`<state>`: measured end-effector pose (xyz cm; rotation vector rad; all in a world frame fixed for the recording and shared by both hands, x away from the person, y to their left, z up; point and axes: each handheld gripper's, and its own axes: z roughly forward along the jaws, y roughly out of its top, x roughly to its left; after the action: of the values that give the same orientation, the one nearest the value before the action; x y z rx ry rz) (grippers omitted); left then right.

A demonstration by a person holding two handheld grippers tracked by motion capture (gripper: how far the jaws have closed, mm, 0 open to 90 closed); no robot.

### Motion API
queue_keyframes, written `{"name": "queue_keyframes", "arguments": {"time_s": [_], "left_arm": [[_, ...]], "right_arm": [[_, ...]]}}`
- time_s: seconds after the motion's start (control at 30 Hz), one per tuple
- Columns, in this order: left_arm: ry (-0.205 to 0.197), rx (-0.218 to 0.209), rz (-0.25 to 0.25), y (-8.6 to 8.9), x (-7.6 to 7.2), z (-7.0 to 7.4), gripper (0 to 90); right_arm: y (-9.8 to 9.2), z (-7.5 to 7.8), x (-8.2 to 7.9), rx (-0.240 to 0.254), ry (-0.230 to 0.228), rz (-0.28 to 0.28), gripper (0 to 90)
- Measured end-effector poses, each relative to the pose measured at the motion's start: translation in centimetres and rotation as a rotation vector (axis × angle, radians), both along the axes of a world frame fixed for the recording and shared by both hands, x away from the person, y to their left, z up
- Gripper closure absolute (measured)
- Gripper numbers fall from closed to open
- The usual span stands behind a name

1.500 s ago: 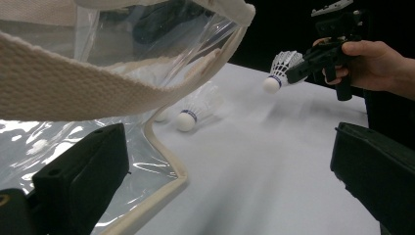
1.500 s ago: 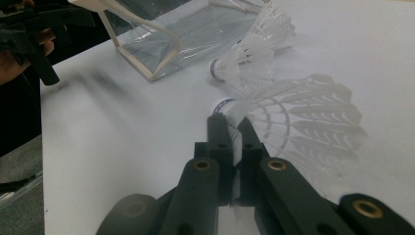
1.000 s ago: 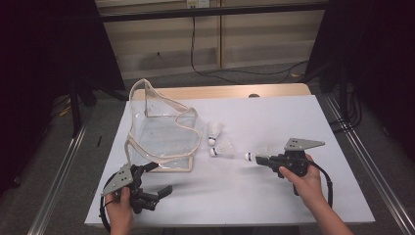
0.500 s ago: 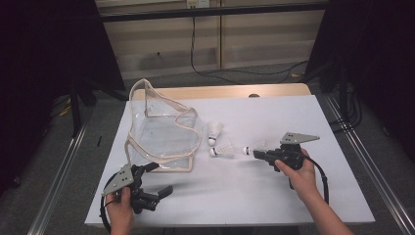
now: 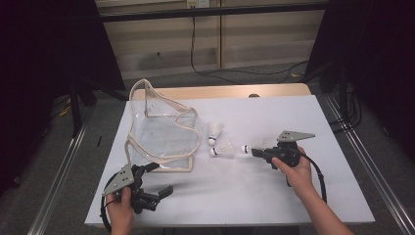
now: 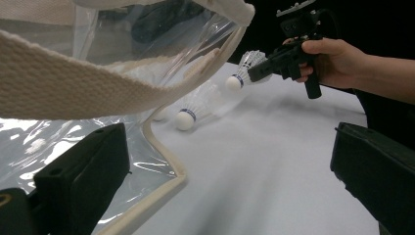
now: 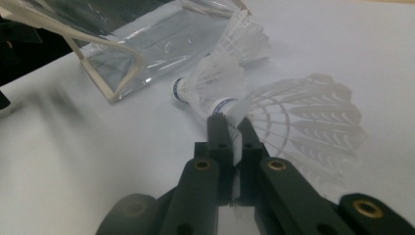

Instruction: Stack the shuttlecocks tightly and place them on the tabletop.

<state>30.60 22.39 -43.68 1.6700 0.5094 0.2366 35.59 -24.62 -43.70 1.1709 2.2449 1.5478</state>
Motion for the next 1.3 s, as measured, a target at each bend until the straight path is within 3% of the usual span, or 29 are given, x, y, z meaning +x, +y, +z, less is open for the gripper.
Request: {"name": "queue_keyframes", "arguments": {"time_s": [0.47,1.3], "left_arm": [[0.002,0.0,-0.005,-0.1,0.0,0.0,1.2],[0.004,0.001,-0.007,-0.2,0.0,-0.1,1.2]], "right_arm": [[0.7,0.7,0.6,-0.017,-0.017,0.009,89.0],[1.2,0.7,1.9,-0.035,-0.005,-0.008,89.0]]}}
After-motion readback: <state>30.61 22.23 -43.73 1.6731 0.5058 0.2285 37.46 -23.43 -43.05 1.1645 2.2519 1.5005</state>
